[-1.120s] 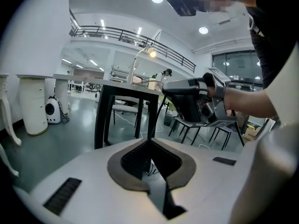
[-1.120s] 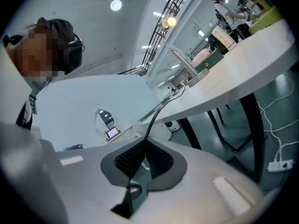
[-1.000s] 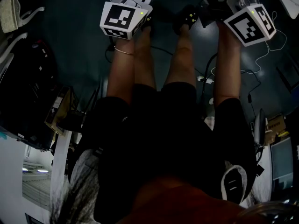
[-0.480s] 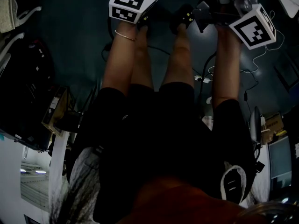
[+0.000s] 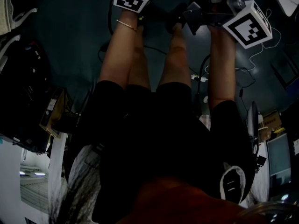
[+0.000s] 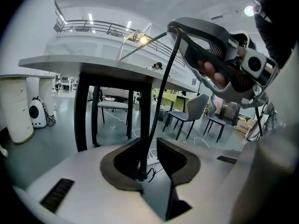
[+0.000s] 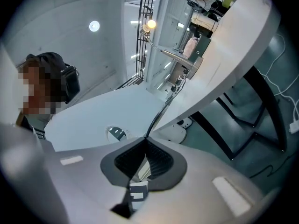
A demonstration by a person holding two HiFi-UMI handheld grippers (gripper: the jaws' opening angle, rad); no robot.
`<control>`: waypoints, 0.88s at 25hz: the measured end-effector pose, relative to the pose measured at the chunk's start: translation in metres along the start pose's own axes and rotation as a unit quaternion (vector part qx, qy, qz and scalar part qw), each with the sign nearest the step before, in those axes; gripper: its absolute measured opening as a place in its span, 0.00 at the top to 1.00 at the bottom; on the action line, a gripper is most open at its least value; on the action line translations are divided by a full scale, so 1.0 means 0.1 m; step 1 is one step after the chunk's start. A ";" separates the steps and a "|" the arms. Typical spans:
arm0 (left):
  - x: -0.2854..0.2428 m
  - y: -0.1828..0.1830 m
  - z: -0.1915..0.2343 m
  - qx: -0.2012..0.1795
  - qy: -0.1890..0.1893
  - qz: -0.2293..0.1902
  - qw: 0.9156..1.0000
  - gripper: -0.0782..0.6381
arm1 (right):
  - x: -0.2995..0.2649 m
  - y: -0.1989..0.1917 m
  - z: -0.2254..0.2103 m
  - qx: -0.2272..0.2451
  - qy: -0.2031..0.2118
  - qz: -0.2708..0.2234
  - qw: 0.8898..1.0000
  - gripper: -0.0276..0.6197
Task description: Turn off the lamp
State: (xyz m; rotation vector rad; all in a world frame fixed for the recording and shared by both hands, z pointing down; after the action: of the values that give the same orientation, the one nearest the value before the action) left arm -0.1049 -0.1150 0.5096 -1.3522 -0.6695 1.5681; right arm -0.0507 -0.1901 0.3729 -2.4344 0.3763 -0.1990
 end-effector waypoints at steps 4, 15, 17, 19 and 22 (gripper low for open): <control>-0.10 -0.02 0.02 0.002 -0.003 0.006 1.000 0.77 | -0.01 -0.02 0.00 0.006 0.000 0.012 1.000 0.94; -0.16 -0.04 -0.06 -0.013 -0.020 0.000 1.000 0.85 | 0.02 -0.03 -0.02 0.015 -0.003 0.011 1.000 0.94; -0.16 -0.05 -0.08 -0.015 -0.022 -0.002 1.000 0.85 | 0.03 -0.03 -0.03 0.020 -0.003 0.011 1.000 0.94; -0.14 -0.06 -0.09 -0.013 -0.023 -0.005 1.000 0.86 | 0.04 -0.03 -0.04 0.034 -0.005 0.012 0.999 0.94; -0.13 -0.07 -0.11 -0.010 -0.024 -0.009 1.000 0.86 | 0.06 -0.04 -0.05 0.081 -0.016 0.020 0.996 0.94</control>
State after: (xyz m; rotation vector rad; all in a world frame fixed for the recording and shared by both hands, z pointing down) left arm -0.0933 -0.1252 0.5186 -1.3236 -0.7274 1.5869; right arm -0.0453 -0.1926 0.3796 -2.2656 0.3801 -0.1661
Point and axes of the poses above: the fingertips, and each gripper's own axes: x backward along the fingers, z to its left, y out of its top, the point moved 7 cm from there along x, backward along the fingers, and after that the axes turned 4 degrees about x, right-handed, at the moved point
